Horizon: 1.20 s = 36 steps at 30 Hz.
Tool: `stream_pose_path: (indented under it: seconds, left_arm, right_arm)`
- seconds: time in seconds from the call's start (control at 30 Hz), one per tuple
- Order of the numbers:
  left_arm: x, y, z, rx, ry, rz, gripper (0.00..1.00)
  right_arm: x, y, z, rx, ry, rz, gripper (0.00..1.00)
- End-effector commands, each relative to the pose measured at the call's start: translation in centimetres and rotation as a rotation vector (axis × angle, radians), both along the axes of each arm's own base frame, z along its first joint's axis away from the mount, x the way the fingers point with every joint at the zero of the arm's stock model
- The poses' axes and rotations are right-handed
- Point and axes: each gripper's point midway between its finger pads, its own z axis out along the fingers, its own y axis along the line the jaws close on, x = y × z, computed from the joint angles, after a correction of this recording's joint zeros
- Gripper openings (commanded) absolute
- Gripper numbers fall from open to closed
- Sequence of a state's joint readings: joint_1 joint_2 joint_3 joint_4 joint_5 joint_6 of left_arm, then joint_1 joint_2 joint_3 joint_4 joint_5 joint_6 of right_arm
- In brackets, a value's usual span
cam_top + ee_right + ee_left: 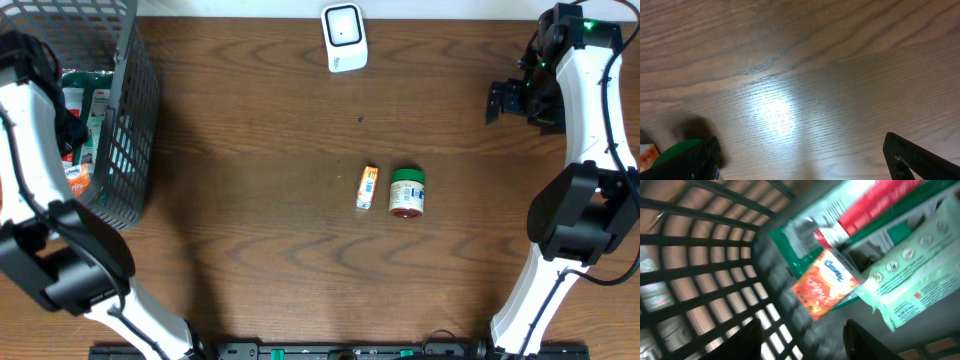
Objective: Scan the item barcode
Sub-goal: 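Grasp an orange Kleenex tissue pack in the basket with left gripper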
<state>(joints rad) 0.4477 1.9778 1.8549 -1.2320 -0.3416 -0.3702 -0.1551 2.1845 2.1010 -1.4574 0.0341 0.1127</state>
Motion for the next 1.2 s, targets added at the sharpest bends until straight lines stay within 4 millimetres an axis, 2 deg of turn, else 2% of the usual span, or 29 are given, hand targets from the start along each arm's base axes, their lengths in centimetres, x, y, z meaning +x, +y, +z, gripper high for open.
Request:
stream_pose_path:
  seconds: [0.0,0.13,0.27,0.4,0.7,1.03,1.1,1.17]
  left_arm:
    - [0.2,-0.4,-2.3,-0.054,0.064,-0.063,0.53]
    - [0.8,-0.1,-4.4,-0.074,0.106,-0.107,0.54]
    - [1.2,-0.7,-6.6,-0.136,0.138,-0.148,0.54]
    - [1.1,-0.8,-7.8,-0.153,0.167,-0.147,0.54]
    - [1.0,-0.8,-9.0,-0.153,0.168,-0.146,0.55]
    - [1.0,-0.8,-11.7,-0.142,0.158,-0.154,0.55]
    - [1.0,-0.7,-11.7,-0.141,0.157,-0.154,0.52]
    - [1.1,-0.7,-11.6,-0.136,0.149,-0.154,0.44]
  right_arm:
    - [0.2,-0.2,0.2,-0.008,-0.008,0.004,0.99]
    - [0.2,-0.2,0.2,-0.008,-0.008,0.004,0.99]
    - [0.2,-0.2,0.2,-0.008,-0.008,0.004,1.00]
    - [0.2,-0.2,0.2,-0.008,-0.008,0.004,0.99]
    - [0.2,-0.2,0.2,-0.008,-0.008,0.004,0.99]
    - [0.2,-0.2,0.2,-0.008,-0.008,0.004,0.99]
    - [0.2,-0.2,0.2,-0.008,-0.008,0.004,0.99]
    - [0.2,-0.2,0.2,-0.008,-0.008,0.004,0.99]
